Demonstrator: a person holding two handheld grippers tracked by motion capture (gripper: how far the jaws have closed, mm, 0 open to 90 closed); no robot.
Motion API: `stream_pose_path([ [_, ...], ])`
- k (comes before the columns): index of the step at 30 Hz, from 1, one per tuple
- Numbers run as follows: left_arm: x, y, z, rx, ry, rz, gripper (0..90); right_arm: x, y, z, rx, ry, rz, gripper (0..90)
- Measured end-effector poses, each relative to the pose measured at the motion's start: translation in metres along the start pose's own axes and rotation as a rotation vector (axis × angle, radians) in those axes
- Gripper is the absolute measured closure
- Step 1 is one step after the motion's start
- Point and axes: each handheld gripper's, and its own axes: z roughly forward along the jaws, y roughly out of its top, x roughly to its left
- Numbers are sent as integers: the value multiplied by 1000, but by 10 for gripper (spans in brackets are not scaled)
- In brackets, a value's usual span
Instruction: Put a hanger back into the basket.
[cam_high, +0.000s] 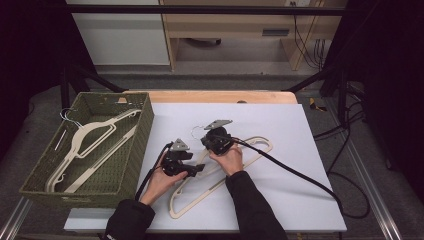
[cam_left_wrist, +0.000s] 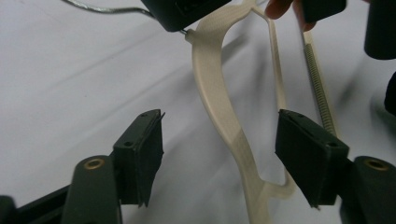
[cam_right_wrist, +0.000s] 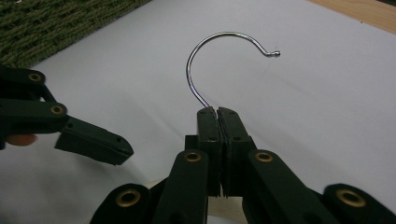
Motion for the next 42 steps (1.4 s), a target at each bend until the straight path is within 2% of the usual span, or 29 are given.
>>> stream_pose_path([
  [8, 1, 6, 5, 4, -40, -14, 495, 2, 1, -11, -27, 0, -9, 895],
  [11, 1, 7, 8, 17, -64, -29, 546, 3, 1, -15, -33, 2, -8, 895],
  [19, -1, 9, 8, 11, -130, -71, 707, 3, 1, -23, -63, 1, -17, 894],
  [25, -6, 10, 4, -1, -110, -82, 735, 5, 1, -34, -79, -3, -28, 900],
  [26, -7, 10, 4, 0, -107, -89, 737, 5, 0, -37, -87, -3, -42, 894],
  [31, -12, 12, -1, -28, -111, -104, 757, 2, -7, -59, -101, -10, -21, 793],
  [35, -20, 14, -9, -52, -115, -93, 779, -8, -21, -88, -168, 10, -6, 660],
  [37, -25, 16, -12, -62, -123, -90, 792, -11, -29, -105, -219, 24, 13, 562],
  [42, -35, 18, -20, -84, -152, -80, 822, -18, -51, -144, -296, 19, 33, 370],
])
